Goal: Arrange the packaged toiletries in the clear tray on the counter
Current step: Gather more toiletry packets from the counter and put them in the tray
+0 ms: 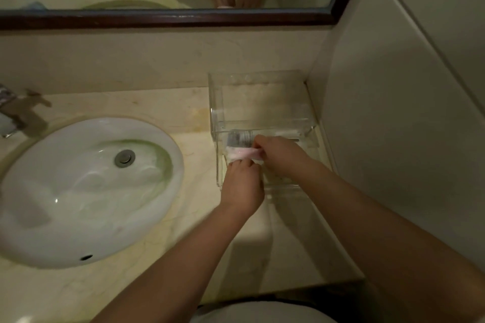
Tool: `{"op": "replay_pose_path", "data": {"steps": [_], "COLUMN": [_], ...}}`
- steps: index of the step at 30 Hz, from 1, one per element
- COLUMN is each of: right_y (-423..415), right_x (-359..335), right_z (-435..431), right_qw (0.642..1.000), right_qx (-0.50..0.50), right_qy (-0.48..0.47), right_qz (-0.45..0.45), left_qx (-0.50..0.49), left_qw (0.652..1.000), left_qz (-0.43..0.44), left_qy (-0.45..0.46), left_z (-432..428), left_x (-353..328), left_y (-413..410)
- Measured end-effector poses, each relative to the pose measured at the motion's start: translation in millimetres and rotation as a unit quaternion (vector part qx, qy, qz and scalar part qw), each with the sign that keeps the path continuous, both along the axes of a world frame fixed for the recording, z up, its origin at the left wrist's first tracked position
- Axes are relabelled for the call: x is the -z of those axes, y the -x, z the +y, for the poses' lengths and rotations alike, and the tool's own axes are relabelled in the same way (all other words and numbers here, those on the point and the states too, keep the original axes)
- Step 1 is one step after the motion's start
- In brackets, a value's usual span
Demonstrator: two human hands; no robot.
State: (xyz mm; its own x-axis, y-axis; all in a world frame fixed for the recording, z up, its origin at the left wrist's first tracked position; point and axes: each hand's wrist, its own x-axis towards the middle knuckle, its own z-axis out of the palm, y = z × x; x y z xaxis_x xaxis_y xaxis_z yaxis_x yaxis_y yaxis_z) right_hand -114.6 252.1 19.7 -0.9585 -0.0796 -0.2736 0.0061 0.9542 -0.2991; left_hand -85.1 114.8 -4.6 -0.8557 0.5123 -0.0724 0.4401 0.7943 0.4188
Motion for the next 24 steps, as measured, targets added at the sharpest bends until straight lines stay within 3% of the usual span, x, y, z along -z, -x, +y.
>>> {"op": "replay_pose_path", "data": {"steps": [3,5,7,10,15,24], "right_y": [2.9,0.3,-7.4,-26.9,-48.4,-46.3], "right_x": [12.6,17.0,17.6,19.4,29.5,35.8], "right_z": [-1.6,-1.5,3.4,23.2,49.5,40.7], "right_qw": [1.000,0.998,0.995,0.980,0.970,0.971], "right_qx": [0.004,0.011,0.022,0.117,0.221,0.210], "right_qy": [0.019,0.042,0.031,0.003,-0.025,-0.003], "right_qz": [0.013,0.038,0.096,0.158,0.096,0.110], "left_qx": [-0.072,-0.116,-0.115,-0.014,0.080,0.016], "left_qw": [0.989,0.981,0.983,0.997,0.986,0.991], "left_qz": [0.018,0.044,0.066,0.061,-0.021,0.026], "left_qy": [-0.125,-0.149,-0.126,-0.054,0.147,0.131], "left_z": [-8.5,-14.8,-20.4,-23.2,-21.3,-27.1], "left_x": [-4.7,-6.4,-5.2,3.3,19.5,18.8], "left_y": [-3.2,2.0,12.8,23.2,14.3,-2.8]}}
